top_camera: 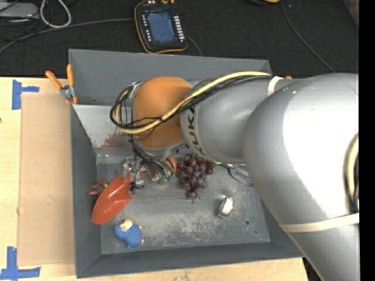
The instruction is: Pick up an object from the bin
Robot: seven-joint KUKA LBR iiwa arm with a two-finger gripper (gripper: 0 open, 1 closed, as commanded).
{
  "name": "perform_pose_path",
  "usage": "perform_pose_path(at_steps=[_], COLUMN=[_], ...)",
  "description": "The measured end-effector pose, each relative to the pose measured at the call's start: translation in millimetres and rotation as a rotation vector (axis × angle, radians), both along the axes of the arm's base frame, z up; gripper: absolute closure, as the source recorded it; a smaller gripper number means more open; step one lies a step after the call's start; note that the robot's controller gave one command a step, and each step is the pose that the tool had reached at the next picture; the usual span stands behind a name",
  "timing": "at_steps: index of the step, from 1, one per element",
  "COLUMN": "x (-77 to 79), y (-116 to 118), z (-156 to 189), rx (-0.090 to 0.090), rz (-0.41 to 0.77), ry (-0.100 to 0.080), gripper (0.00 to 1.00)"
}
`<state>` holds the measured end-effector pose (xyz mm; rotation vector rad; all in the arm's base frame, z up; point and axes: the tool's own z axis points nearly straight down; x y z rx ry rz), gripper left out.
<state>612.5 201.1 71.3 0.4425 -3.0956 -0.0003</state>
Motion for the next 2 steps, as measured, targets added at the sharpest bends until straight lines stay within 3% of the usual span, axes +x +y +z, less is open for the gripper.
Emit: perform_pose_path(at_steps=[2], x=[-0.4], y=[-0.2], z=[6.6], rx=[0.000], rz=[-0.001], ry=[0.001], gripper=[1.00])
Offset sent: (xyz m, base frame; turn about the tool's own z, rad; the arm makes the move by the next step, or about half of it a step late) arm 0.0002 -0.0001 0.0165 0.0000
